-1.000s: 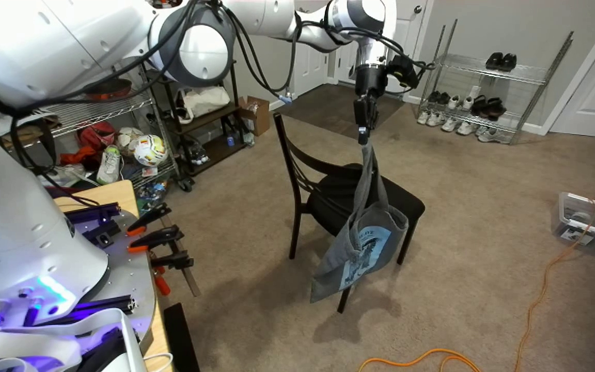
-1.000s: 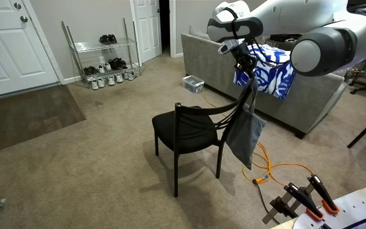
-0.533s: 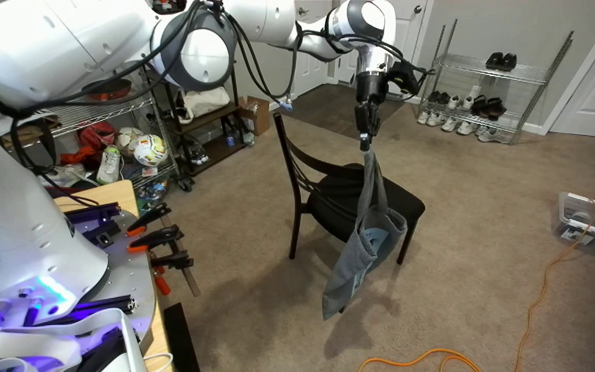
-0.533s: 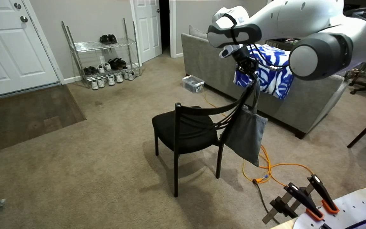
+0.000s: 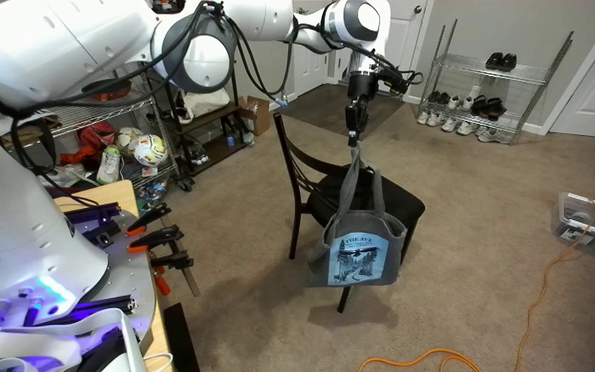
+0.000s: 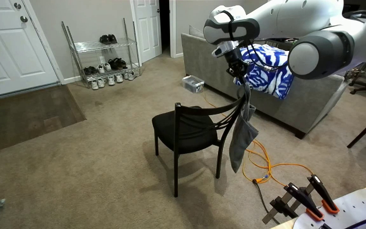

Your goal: Move the bag to the right side of the chair

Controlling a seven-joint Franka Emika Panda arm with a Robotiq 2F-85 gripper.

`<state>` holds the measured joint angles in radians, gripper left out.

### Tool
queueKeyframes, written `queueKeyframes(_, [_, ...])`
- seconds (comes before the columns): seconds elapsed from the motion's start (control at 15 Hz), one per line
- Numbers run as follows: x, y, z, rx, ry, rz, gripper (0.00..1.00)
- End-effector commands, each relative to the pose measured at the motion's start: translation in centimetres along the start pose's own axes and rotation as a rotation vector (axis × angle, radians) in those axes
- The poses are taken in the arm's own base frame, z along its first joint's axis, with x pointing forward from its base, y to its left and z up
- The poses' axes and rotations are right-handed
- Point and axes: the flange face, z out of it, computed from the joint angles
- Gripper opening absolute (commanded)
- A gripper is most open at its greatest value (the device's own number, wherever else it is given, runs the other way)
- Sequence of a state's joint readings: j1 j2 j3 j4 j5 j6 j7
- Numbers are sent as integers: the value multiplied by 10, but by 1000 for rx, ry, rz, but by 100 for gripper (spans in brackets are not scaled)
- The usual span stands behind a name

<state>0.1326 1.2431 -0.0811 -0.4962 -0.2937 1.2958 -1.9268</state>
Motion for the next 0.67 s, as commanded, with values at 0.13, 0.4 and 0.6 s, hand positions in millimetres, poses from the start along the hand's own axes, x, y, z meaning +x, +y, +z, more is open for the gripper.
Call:
queueKeyframes(0.13, [0,3,-13,-96,58,-11,3])
queueKeyframes(0.4, [-2,5,-19,-144,73,-17,3])
queueKeyframes(0.6, [-3,4,-22,-166,85,-18,3])
